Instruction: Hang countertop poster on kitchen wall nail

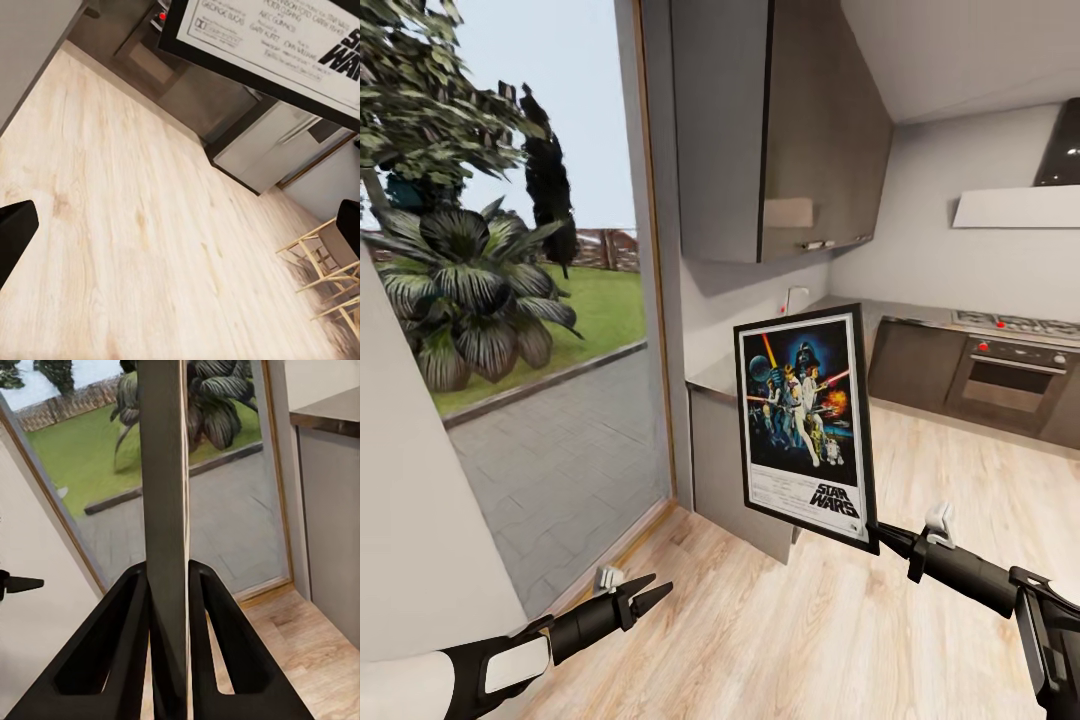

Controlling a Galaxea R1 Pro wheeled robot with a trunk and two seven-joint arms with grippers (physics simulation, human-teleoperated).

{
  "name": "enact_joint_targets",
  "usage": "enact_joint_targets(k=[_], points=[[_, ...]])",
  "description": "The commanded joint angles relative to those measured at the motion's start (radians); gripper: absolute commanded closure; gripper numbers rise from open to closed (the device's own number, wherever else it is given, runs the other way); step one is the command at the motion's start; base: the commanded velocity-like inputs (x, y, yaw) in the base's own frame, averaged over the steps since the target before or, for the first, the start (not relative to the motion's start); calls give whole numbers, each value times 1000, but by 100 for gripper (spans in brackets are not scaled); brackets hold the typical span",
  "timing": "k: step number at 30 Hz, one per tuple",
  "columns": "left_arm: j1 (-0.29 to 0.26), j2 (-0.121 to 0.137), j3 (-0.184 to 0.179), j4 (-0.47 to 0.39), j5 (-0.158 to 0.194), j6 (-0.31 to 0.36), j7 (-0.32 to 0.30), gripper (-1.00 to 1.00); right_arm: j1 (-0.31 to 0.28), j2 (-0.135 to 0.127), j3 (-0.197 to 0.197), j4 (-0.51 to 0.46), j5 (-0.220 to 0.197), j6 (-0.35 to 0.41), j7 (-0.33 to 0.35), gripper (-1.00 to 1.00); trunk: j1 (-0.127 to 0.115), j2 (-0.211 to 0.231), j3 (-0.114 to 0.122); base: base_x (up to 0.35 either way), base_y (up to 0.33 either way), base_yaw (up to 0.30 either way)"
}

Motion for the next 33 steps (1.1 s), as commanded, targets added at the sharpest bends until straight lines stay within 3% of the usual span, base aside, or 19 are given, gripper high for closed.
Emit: enact_joint_targets(k=[1,14,33], points=[[-2,0,-8,-2,11,-4,-2,-100,-1,0,-2,-1,4,14,8,100,-3,5,1,0,0,0],[-2,0,-8,-2,11,-4,-2,-100,-1,0,-2,-2,3,14,8,100,-53,96,42,0,0,0],[-2,-1,-10,-3,10,-4,-2,-100,-1,0,-2,-2,4,13,8,100,-53,96,42,0,0,0]])
